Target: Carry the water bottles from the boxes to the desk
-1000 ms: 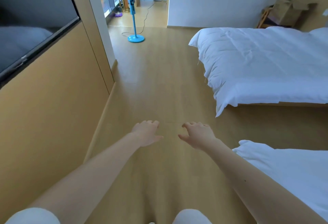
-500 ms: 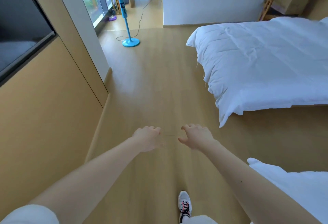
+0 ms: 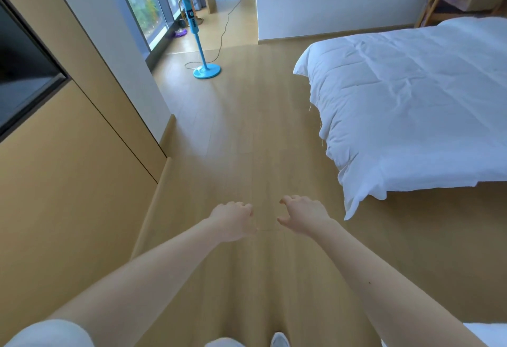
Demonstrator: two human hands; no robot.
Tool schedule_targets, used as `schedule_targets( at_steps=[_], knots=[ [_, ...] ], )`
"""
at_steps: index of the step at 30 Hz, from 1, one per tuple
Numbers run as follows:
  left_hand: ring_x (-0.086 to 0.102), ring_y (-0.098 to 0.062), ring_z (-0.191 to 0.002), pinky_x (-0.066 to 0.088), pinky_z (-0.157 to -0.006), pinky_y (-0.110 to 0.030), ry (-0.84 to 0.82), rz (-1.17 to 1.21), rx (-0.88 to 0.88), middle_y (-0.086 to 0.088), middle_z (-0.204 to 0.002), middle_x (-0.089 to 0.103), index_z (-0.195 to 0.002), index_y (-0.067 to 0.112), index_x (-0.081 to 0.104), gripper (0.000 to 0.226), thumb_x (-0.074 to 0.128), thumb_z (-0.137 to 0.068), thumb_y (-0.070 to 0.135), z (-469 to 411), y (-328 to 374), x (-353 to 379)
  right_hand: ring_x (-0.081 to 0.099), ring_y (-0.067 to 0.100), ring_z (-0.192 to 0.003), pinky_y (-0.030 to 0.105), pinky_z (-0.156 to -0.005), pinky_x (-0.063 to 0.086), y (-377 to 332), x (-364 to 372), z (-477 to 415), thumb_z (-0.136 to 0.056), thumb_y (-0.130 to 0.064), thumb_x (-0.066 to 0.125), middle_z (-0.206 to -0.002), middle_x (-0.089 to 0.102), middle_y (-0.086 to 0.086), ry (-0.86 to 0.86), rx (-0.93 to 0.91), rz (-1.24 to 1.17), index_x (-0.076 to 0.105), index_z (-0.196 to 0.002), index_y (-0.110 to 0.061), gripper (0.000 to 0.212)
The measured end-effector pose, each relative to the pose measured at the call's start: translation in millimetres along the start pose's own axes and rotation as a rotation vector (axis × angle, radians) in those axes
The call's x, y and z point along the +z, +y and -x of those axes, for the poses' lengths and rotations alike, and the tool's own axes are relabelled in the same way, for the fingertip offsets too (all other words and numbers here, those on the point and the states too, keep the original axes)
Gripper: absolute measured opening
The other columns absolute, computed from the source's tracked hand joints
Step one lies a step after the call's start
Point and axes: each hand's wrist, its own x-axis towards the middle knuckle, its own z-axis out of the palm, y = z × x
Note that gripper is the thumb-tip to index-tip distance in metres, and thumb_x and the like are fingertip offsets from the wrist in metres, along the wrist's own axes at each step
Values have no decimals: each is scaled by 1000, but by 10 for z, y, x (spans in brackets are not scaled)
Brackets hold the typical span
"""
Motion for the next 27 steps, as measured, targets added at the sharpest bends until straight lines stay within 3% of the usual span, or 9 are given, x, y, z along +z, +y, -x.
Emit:
schedule_targets(
  at_steps=[14,27],
  knots=[
    [45,-27,-127,38,-97,-36,30,-98,119,-6,-139,47,-141,18,40,55,49,-95,48,-1024,255,-752,43,23,-130,37,-98,37,635,-352,-576,-99,-44,43,-146,42,2,37,103,-92,33,-146,-21,54],
    [48,-26,-124,39,-92,-34,13,-19,151,-6,-137,48,-140,19,39,53,49,-96,47,-2771,-545,-1641,43,25,-129,38,-98,37,714,-1286,-2476,-98,-42,44,-143,45,5,-37,175,13,37,-143,-17,52]
  ],
)
